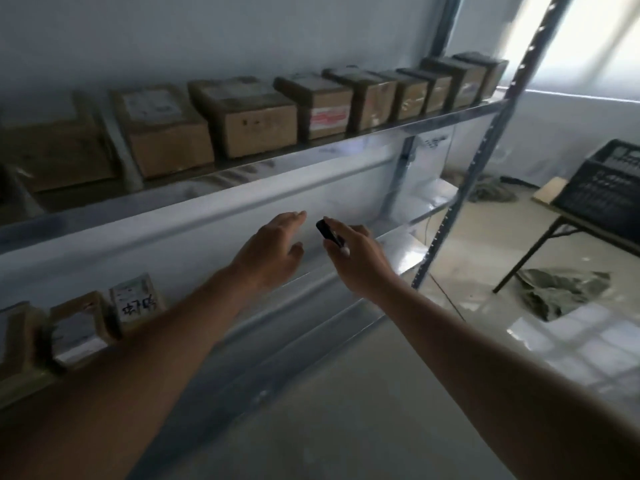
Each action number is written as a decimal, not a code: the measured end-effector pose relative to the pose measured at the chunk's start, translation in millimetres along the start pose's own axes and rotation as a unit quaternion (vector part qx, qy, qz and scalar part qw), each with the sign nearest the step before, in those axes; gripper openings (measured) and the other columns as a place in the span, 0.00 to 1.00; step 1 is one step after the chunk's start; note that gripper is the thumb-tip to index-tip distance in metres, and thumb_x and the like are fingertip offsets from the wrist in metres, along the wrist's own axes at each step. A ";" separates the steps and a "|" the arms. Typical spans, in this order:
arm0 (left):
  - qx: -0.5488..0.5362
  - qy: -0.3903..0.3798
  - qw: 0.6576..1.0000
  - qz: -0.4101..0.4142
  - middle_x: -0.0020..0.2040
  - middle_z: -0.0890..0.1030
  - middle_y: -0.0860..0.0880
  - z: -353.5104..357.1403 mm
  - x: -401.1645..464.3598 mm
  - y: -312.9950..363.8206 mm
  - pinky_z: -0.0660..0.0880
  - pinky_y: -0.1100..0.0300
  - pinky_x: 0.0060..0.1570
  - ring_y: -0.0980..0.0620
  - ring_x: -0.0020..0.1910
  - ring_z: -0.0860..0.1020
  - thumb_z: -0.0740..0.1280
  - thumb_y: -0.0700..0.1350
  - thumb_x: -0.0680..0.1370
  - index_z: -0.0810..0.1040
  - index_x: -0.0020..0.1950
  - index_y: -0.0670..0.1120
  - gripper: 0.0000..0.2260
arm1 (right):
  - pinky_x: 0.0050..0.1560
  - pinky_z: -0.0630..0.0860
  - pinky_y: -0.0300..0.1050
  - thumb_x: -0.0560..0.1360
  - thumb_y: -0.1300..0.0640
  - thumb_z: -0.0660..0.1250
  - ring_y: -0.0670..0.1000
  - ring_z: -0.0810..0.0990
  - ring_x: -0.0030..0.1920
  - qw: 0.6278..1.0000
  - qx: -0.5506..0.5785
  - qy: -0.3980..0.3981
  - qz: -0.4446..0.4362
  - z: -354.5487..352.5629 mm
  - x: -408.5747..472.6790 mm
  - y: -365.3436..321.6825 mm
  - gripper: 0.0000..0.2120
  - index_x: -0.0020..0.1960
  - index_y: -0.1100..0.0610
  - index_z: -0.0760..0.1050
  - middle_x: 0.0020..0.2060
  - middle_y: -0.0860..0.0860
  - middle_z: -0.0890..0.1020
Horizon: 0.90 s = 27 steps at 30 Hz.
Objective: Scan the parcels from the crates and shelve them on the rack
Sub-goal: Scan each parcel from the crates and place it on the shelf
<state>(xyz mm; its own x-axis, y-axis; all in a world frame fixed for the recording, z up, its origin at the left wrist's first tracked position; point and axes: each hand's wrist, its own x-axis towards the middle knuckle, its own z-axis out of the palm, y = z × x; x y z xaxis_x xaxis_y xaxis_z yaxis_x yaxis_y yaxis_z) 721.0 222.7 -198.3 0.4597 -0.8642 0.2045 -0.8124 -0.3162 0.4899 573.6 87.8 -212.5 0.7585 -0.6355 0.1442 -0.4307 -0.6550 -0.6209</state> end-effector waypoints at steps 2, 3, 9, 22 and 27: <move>-0.001 -0.003 1.000 0.016 0.83 0.63 0.45 18.7 14.3 44.3 0.58 0.58 0.79 0.49 0.82 0.62 0.64 0.43 0.85 0.61 0.85 0.44 0.28 | 0.64 0.78 0.58 0.87 0.45 0.62 0.61 0.79 0.62 1.000 -0.011 0.020 0.002 -40.2 -12.4 31.0 0.24 0.82 0.40 0.66 0.68 0.55 0.76; -0.003 -0.004 1.000 0.025 0.83 0.63 0.45 27.9 22.2 67.3 0.57 0.59 0.79 0.48 0.82 0.62 0.64 0.43 0.85 0.61 0.85 0.44 0.28 | 0.64 0.78 0.58 0.86 0.45 0.62 0.61 0.79 0.63 0.999 -0.017 0.030 0.005 -61.4 -18.1 47.1 0.24 0.82 0.40 0.66 0.68 0.55 0.76; -0.005 -0.029 0.996 0.089 0.83 0.64 0.45 85.1 73.2 207.0 0.61 0.52 0.79 0.47 0.81 0.63 0.65 0.46 0.85 0.62 0.84 0.44 0.28 | 0.64 0.77 0.56 0.86 0.46 0.64 0.61 0.79 0.62 0.995 -0.023 0.095 0.028 -185.0 -57.0 146.9 0.23 0.80 0.39 0.69 0.66 0.55 0.78; 0.014 -0.094 0.964 0.248 0.81 0.67 0.46 218.9 222.6 445.7 0.67 0.45 0.76 0.47 0.79 0.67 0.61 0.54 0.86 0.66 0.82 0.46 0.26 | 0.59 0.78 0.53 0.85 0.45 0.64 0.58 0.80 0.60 0.958 -0.025 0.232 0.167 -379.2 -77.8 344.6 0.24 0.80 0.43 0.70 0.63 0.57 0.78; -0.011 -0.118 0.946 0.303 0.81 0.68 0.45 297.6 304.5 514.9 0.68 0.43 0.75 0.46 0.79 0.67 0.61 0.54 0.86 0.67 0.81 0.45 0.25 | 0.64 0.78 0.60 0.85 0.47 0.66 0.58 0.79 0.64 0.941 -0.026 0.269 0.203 -436.2 -59.7 432.1 0.23 0.80 0.46 0.71 0.65 0.57 0.78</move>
<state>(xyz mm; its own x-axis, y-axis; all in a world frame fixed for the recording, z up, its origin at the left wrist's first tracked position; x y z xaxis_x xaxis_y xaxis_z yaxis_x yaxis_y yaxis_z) 335.9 -319.8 -135.9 -0.1834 -0.9482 0.2594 -0.8919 0.2715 0.3618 128.9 -335.6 -153.3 0.1757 -0.9436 0.2805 -0.6652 -0.3239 -0.6728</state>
